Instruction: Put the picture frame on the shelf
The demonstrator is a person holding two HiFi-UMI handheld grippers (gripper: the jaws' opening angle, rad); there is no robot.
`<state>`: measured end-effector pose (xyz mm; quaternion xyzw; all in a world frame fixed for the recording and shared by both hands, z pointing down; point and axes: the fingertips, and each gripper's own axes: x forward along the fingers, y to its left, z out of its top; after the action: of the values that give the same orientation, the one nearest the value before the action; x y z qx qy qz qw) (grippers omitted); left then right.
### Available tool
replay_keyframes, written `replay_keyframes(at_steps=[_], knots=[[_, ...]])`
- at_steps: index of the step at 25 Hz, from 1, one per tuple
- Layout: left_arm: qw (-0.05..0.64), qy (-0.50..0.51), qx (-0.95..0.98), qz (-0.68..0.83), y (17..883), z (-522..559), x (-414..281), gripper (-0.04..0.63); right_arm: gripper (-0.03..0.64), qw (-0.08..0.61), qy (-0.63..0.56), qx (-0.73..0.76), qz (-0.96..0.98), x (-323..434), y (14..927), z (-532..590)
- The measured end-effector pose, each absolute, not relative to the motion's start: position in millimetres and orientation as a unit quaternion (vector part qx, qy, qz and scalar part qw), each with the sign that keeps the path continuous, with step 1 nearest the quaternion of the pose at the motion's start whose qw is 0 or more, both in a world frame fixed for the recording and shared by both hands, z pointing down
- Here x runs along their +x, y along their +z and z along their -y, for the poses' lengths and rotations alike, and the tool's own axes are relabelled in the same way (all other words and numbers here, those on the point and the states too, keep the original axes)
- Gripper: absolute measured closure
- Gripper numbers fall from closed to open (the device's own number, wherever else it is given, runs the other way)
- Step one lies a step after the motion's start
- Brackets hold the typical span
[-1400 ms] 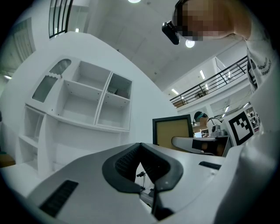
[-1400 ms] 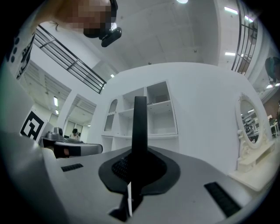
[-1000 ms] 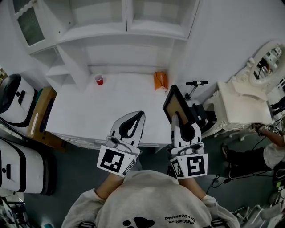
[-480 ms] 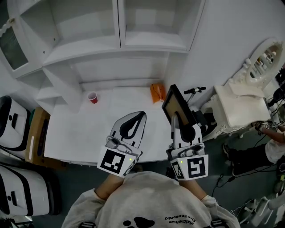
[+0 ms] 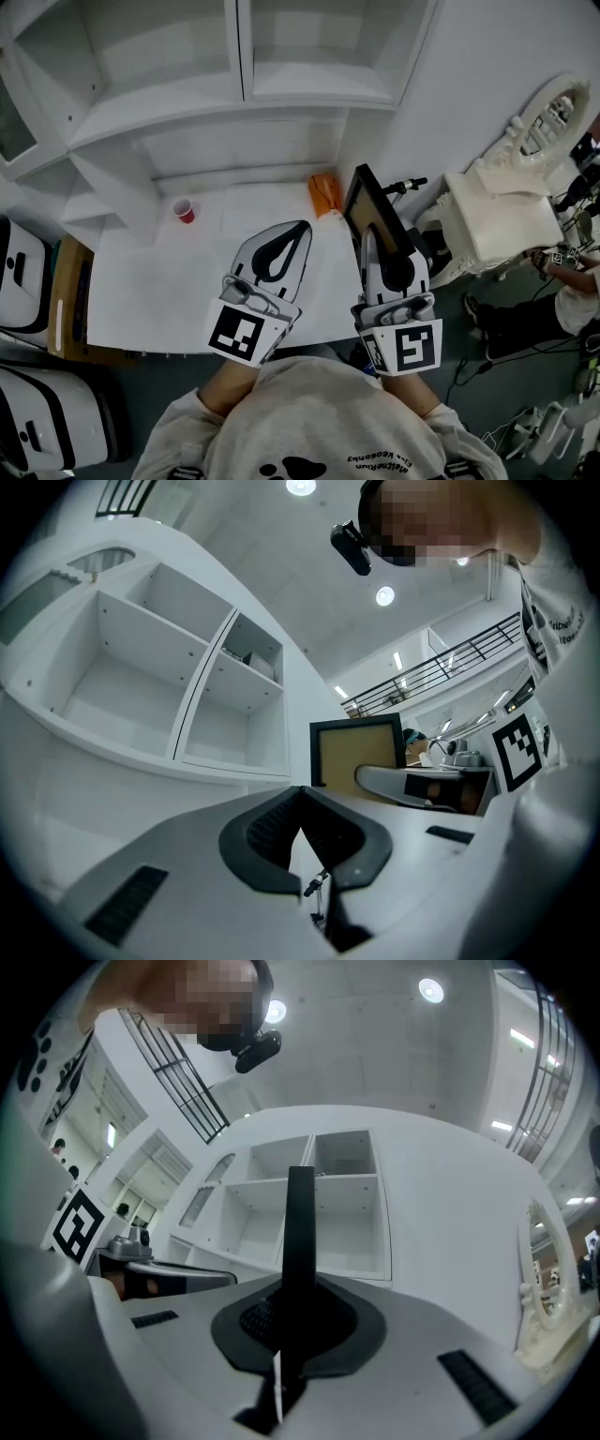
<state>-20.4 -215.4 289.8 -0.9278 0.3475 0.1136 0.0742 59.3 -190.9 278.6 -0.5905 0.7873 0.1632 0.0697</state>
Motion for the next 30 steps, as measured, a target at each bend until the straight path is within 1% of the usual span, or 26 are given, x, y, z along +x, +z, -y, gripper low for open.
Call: replay_keyframes(at_steps=[2, 21, 26, 30], knots=[[0.077, 0.127, -0.925, -0.349, 281.2, 221.1, -17.4, 0.575, 0.577, 0.069, 0.175, -0.588, -0.787, 61.4, 271.6, 198.0], [0.112, 0.121, -0.913, -0.372, 230.8, 288.5, -1.3, 0.575, 0.577, 0.090, 0.235, -0.555, -0.793, 79.1, 205.4, 272.1], [0.116, 0.122, -0.912, -0.373, 223.8, 300.9, 3.0, 0.575, 0.577, 0.080, 0.265, -0.547, -0.790, 78.8, 193.0, 283.5], [0.126, 0.115, -0.913, -0.371, 219.3, 310.1, 5.5, 0.575, 0.577, 0.103, 0.264, -0.550, -0.786, 78.1, 174.6, 294.7]])
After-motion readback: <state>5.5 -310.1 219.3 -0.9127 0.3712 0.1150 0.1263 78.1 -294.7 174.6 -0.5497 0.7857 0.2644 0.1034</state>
